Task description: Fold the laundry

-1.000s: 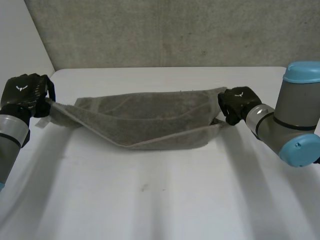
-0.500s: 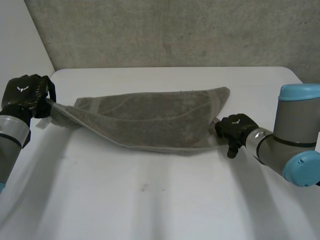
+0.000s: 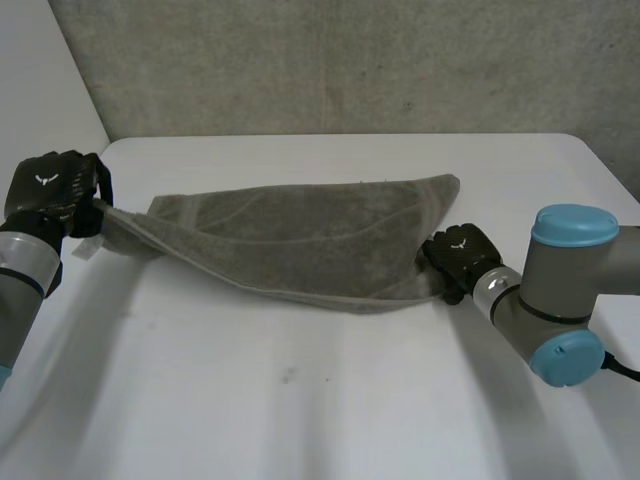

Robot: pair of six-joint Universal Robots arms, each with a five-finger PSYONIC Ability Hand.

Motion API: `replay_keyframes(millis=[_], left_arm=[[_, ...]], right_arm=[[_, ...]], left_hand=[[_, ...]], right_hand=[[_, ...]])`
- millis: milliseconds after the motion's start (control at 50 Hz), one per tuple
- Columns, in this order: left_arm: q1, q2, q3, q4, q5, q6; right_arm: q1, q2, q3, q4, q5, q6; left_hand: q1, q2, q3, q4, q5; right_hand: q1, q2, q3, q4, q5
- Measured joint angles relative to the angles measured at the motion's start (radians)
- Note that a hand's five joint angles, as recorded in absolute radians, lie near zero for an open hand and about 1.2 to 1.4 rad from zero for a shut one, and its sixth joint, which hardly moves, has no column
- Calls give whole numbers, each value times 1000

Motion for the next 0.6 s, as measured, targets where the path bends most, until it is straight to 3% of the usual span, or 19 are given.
replay_keyframes(millis=[40,60,180,360,500,600], left_arm=[[0,0,0,0,0,0],[0,0,0,0,0,0],[-1,0,0,-1,0,0],[-5,3,0,-3,-1,0],[-24,20,-7,-54,-1,9],[-34,81,-30,-179,-2,48]], right_arm=[[0,2,-4,-2,1,-2],[1,6,-20,-11,6,-4],[5,-13,-54,-34,44,13],[0,-150,-68,-15,81,106],[-26,-233,-63,216,79,1],[-114,-302,-31,448,101,-156]], left_hand=[[0,0,0,0,0],[0,0,0,0,0],[0,0,0,0,0],[0,0,0,0,0],[0,0,0,0,0],[0,0,0,0,0]], right_hand=[[78,110,105,94,56],[229,318,304,308,269],[243,359,364,373,365],[243,359,364,373,370],[243,359,364,373,375],[243,359,364,373,375]])
